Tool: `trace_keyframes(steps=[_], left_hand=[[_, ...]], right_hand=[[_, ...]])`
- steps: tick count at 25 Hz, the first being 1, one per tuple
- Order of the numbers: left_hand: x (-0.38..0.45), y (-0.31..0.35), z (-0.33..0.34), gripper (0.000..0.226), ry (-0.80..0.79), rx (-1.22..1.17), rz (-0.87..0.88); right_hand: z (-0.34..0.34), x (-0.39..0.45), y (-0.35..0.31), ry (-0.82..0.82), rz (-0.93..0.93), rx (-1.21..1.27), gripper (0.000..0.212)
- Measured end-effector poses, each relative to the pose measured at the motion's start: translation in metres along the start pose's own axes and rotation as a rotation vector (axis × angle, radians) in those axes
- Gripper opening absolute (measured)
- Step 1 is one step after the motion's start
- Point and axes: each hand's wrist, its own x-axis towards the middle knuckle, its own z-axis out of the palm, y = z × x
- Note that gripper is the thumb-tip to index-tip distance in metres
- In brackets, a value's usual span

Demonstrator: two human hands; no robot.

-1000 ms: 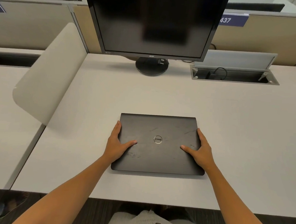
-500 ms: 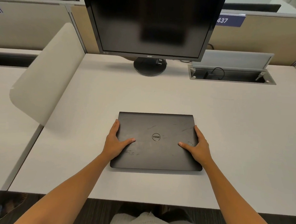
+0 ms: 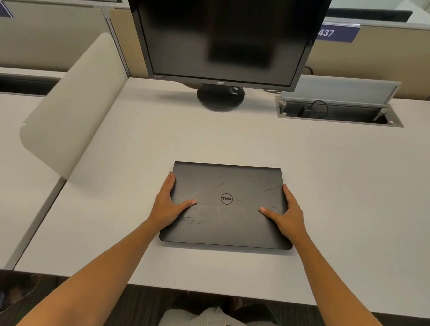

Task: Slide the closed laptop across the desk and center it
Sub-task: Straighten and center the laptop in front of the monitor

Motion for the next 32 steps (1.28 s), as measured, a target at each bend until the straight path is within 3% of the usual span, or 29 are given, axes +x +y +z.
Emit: trace_keyframes(steps=[20,26,32], left_hand=[[-0.003,-0.001,0.003,0.109,0.012,0.011,0.015],[-0.007,-0.003,0.011,0.093,0.023,0.181,0.098],[-0.003,-0.006,0.014,0.081,0.06,0.475,0.213]], right_hand=[[-0.002,-0.003,-0.003,-0.034,-0.022,-0.022,0.106],[0.009,-0.01,-0.007,-0.017,-0.08,-0.146,0.095],[0.018,-0.009,-0.009,0.046,-0.187,-0.489,0.083]])
